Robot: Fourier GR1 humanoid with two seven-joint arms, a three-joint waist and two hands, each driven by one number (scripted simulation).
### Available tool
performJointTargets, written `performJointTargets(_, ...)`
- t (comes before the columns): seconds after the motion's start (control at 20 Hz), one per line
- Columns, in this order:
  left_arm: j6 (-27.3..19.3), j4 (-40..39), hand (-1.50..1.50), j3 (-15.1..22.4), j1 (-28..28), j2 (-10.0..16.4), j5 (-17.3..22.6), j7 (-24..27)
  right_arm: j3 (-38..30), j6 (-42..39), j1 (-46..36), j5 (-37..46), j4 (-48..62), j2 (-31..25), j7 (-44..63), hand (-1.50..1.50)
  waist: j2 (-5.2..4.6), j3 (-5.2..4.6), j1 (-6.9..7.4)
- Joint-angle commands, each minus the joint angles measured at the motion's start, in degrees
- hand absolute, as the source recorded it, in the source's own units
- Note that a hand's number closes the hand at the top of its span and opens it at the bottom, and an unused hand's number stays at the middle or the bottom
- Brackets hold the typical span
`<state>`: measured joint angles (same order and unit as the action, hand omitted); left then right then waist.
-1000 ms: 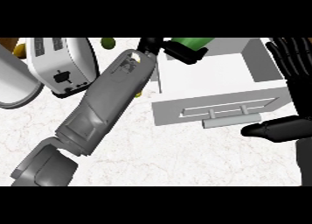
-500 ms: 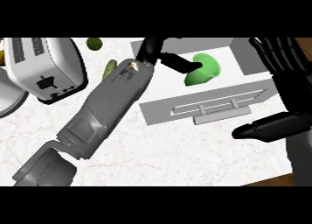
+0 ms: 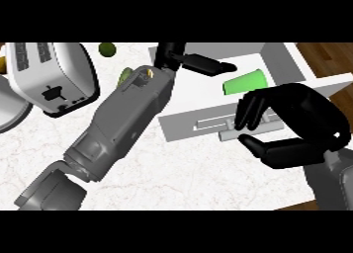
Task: Pick up the cup, place it into the drawer and close the drawer
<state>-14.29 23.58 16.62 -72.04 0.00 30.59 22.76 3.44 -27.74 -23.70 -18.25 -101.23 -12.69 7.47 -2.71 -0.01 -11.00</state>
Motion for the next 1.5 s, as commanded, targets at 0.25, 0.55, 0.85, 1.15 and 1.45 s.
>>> performJointTargets(0.25, -4.06, -1.15, -1.5, -1.0, -0.28, 0.0, 5.53, 5.92, 7.01, -10.11, 4.46, 9.66, 0.17, -10.63, 4.42, -1.5, 1.29, 0.06, 4.28)
performJointTargets(0.55, -2.58, -0.81, -1.5, -1.91, 2.03, 0.0, 7.29, 8.4, 12.36, -1.97, 8.5, 30.75, 0.16, -10.22, -0.56, -1.5, 1.98, 0.07, 8.3)
performJointTargets(0.85, -1.66, 3.13, -1.5, -2.29, 5.0, 0.02, 8.03, 8.34, 17.5, 4.84, 8.19, 42.58, 18.06, -7.49, -9.5, -1.5, 2.39, 0.09, 11.89)
performJointTargets(1.15, 4.31, 6.17, -1.5, -3.43, 11.32, 4.86, 7.83, 9.78, 16.95, 7.67, -3.8, 47.15, 40.94, -4.06, -14.11, 1.5, 1.98, 0.1, 14.8)
performJointTargets(1.45, 4.47, 12.81, -1.5, -2.52, 15.62, 5.65, 8.0, 7.12, 12.02, 16.17, -12.02, 48.88, 58.93, -2.21, -25.26, 1.5, 1.96, 0.24, 16.82)
